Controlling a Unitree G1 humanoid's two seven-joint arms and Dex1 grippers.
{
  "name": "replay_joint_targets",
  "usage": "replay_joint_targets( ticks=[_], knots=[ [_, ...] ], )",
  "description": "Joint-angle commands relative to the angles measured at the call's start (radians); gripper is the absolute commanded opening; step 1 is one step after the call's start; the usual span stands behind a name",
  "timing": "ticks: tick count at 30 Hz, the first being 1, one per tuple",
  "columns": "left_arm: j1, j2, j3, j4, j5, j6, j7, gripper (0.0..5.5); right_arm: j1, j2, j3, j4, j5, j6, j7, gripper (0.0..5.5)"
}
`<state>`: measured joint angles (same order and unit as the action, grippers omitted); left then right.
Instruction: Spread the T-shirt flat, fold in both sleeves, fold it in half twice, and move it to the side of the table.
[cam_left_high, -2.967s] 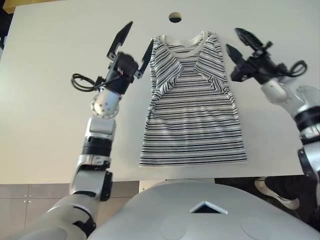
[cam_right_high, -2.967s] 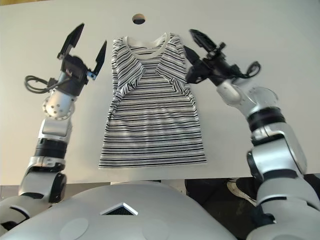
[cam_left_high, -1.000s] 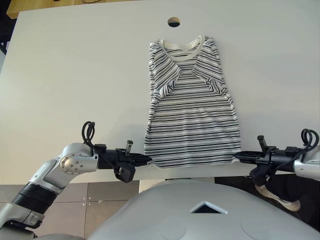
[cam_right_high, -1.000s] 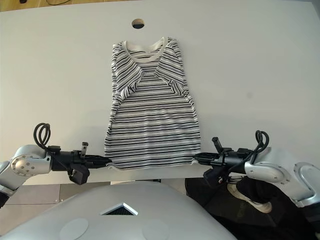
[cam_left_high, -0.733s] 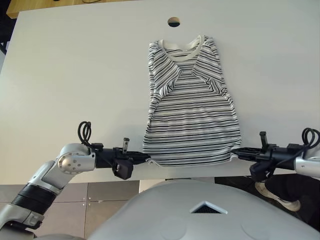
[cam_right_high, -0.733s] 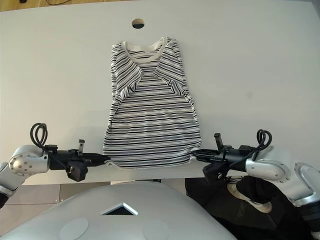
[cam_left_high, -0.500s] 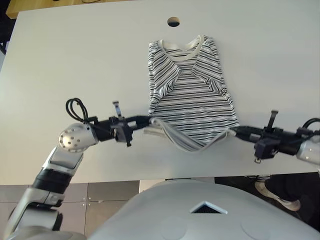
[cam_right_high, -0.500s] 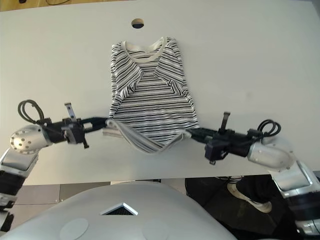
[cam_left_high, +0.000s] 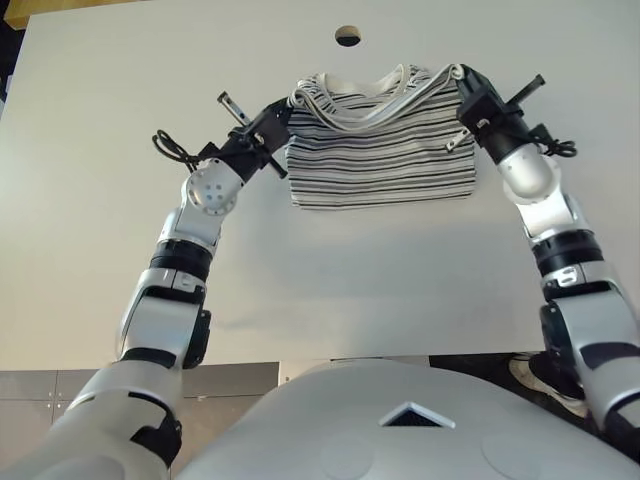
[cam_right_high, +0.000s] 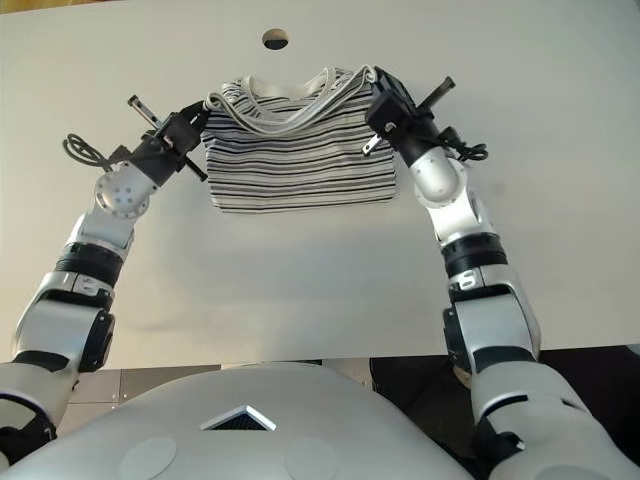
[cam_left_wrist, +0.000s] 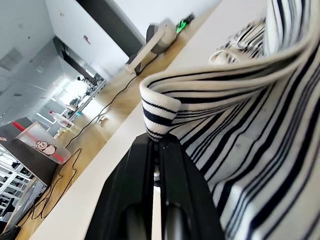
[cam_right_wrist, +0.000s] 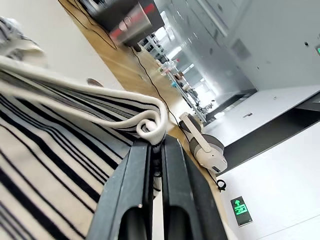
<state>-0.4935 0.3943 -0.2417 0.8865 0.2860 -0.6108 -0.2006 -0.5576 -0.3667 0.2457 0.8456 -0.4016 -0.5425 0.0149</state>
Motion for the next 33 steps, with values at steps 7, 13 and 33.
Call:
replay_joint_targets(
  ticks=[7,13,33],
  knots=[
    [-0.207,-0.04,-0.013,0.27,0.082,-0.001,0.14,0.13,-0.175,0.042,0.026,0.261,-0.05,0.014,-0.128,0.1],
    [-0.217,-0.054,-0.092,0.355,0.185,0.036,0.189,0.63,-0.217,0.108,0.076,0.368,-0.101,0.071,-0.156,0.73],
    [-0.37,-0.107,0.1,0.476,0.065,0.349,0.303,3.92,-0.342,0.133,-0.107,0.493,0.051,0.258,-0.166,2.81]
  ],
)
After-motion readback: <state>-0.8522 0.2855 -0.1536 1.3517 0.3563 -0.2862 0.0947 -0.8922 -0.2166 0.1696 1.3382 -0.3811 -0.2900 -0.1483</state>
